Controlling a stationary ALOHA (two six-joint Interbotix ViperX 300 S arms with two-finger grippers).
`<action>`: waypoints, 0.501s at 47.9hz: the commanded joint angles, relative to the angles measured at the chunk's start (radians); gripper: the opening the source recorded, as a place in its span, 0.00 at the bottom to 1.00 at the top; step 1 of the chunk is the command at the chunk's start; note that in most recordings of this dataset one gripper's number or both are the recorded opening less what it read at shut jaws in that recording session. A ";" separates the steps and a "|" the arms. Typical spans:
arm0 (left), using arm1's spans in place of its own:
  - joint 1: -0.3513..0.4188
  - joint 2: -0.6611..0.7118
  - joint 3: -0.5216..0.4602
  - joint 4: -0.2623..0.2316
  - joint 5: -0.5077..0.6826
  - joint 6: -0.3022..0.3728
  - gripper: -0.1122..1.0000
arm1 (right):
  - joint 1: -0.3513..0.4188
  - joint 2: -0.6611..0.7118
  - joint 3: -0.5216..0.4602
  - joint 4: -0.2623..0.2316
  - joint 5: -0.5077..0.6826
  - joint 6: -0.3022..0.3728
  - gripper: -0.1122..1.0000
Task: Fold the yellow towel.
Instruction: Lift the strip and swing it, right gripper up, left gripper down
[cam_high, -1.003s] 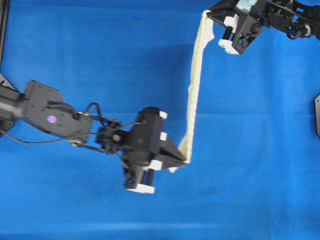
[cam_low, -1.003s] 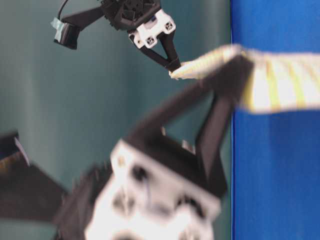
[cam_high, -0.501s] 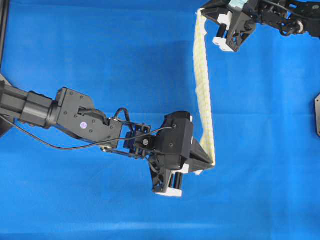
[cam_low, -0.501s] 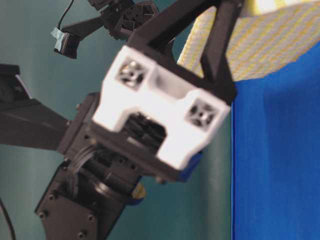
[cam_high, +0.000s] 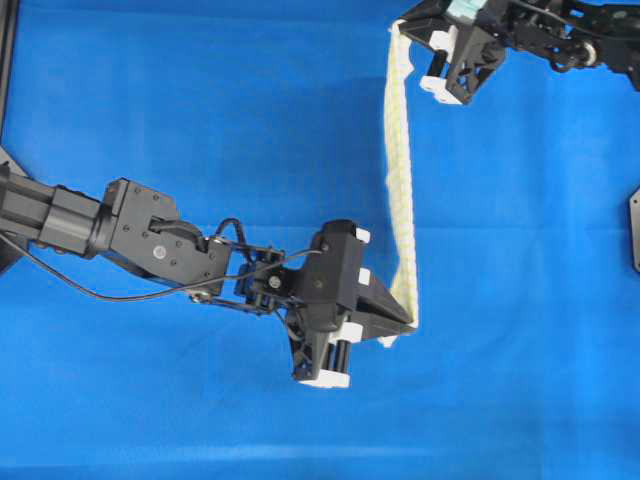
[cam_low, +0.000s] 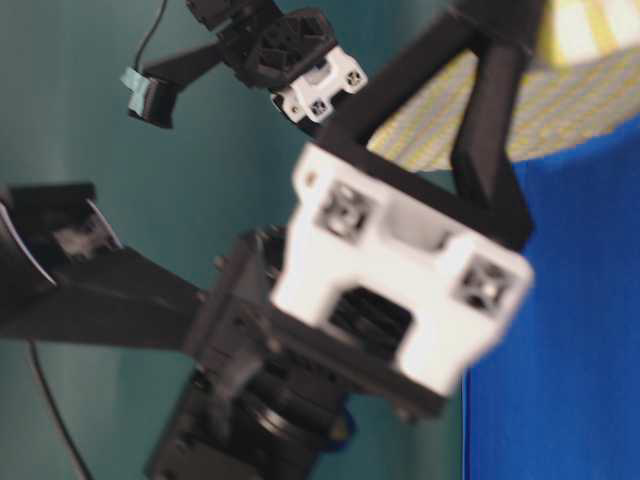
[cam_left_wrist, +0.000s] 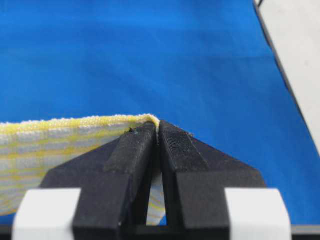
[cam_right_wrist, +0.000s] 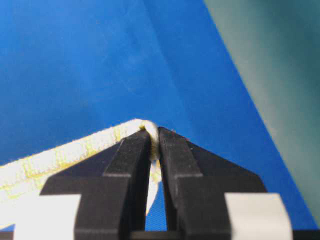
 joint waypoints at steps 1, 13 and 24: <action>-0.031 -0.014 0.025 -0.017 -0.051 -0.002 0.12 | -0.012 0.009 -0.038 -0.002 -0.012 0.000 0.17; -0.052 -0.023 0.133 -0.071 -0.164 -0.002 0.12 | 0.017 0.095 -0.107 -0.002 -0.008 -0.003 0.17; -0.055 -0.029 0.179 -0.098 -0.173 -0.003 0.12 | 0.035 0.153 -0.164 -0.015 0.006 -0.003 0.17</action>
